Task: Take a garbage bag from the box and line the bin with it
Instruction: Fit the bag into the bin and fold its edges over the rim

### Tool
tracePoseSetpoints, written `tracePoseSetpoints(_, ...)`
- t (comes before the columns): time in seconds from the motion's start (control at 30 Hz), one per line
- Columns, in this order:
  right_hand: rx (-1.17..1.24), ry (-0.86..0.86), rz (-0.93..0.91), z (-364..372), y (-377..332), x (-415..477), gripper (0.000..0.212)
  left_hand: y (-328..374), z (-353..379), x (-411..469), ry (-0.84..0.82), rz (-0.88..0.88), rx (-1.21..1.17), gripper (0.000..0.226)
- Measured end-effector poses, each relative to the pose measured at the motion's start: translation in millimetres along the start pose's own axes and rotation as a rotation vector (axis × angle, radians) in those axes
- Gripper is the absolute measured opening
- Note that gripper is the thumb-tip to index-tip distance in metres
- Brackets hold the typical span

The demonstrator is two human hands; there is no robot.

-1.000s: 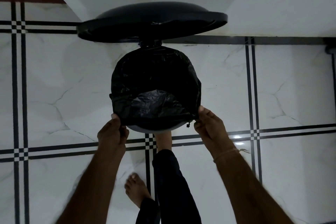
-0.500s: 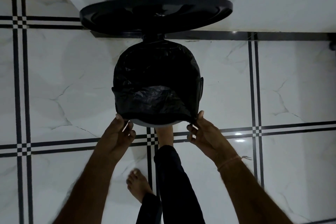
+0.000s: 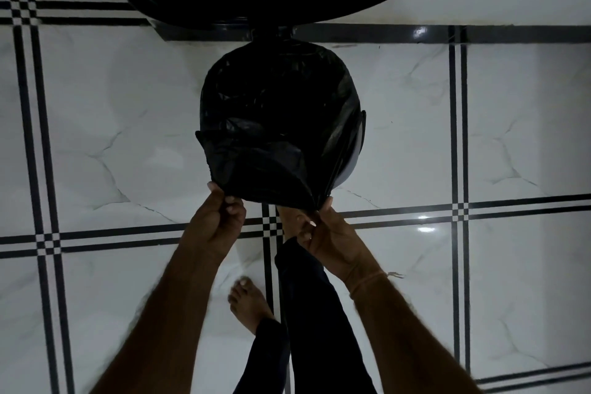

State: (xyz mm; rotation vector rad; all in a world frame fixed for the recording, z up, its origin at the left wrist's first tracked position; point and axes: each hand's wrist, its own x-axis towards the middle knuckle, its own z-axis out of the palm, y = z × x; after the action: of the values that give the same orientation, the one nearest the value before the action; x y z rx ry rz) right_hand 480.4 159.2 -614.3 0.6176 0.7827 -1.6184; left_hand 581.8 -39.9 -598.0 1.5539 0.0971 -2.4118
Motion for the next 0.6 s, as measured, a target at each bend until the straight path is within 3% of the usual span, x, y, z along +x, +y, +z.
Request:
tracePoseSetpoints(0.07,0.022,0.027,-0.011,1.7,5.4,1.9,0.037,-0.5,-2.5,-1.6,-0.031,-0.017,-0.041,0.027)
tracePoseSetpoints(0.13,0.056,0.059,-0.047,3.7,6.8,5.1,0.038,-0.7,-7.0,3.1,0.034,-0.022,-0.002,0.018)
tracePoseSetpoints(0.2,0.113,0.066,-0.079,8.2,5.9,8.3,0.04,-1.8,-7.7,8.9,0.094,-0.009,0.083,0.028)
tracePoseSetpoints(0.37,0.252,0.108,-0.163,18.9,-3.9,11.6,0.042,0.5,2.8,18.9,0.162,0.009,0.195,0.026)
tracePoseSetpoints(0.6,0.295,0.255,-0.201,19.9,-18.6,17.3,0.025,-1.0,4.0,19.2,0.108,-0.025,0.231,0.027)
